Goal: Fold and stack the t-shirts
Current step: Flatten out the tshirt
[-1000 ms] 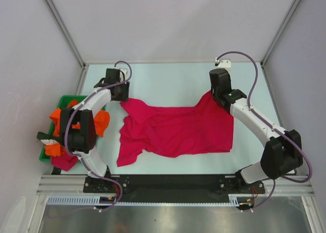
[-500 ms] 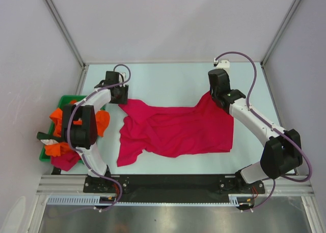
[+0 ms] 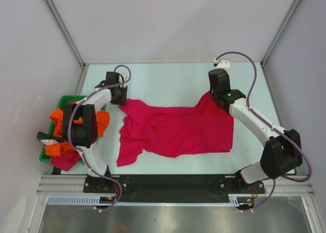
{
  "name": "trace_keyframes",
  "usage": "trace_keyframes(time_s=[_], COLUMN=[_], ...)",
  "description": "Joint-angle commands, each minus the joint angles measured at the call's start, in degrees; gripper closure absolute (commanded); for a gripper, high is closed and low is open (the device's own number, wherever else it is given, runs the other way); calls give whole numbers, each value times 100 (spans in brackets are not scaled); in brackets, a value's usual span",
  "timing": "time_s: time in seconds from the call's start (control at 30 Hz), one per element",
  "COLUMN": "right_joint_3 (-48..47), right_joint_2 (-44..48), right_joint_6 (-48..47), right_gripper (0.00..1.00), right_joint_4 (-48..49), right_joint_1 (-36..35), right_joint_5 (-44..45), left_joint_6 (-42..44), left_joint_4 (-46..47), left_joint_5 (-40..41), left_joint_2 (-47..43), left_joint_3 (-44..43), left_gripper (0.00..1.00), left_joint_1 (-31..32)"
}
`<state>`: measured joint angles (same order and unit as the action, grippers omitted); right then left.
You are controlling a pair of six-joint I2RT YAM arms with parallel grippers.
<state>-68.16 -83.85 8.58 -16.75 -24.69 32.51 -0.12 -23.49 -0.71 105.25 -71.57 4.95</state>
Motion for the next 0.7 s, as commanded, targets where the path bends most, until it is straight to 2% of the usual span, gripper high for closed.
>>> trace_keyframes(time_s=[0.0, 0.1, 0.17, 0.33, 0.37, 0.47, 0.57, 0.67], right_joint_3=[-180, -180, -180, -180, -189, -224, -355, -557], right_joint_2=[-43, -61, -61, -43, -43, -8, 158, 606], right_joint_6=[91, 91, 100, 118, 118, 118, 39, -127], right_gripper=[100, 100, 100, 100, 100, 100, 100, 100], right_joint_4=[252, 251, 252, 251, 252, 234, 94, -170], right_joint_1=[-45, -54, -62, -80, -89, -124, -177, -256], right_joint_5=[62, 71, 71, 62, 62, 88, 211, 439], left_joint_6=[-67, -85, -85, -32, -32, -14, 3, 223], left_joint_4=[19, 20, -7, -25, -16, -25, -139, -358], left_joint_5=[-122, -149, -140, -122, -131, -271, -596, -597], left_joint_2=[-251, -312, -391, -690, -760, -1129, -1813, -2771], left_joint_3=[-68, -6, 29, 108, 152, 231, 179, -66], left_gripper=[70, 87, 93, 94, 100, 100, 100, 100], left_joint_1=[-47, -47, -47, -47, -47, -56, -56, -38])
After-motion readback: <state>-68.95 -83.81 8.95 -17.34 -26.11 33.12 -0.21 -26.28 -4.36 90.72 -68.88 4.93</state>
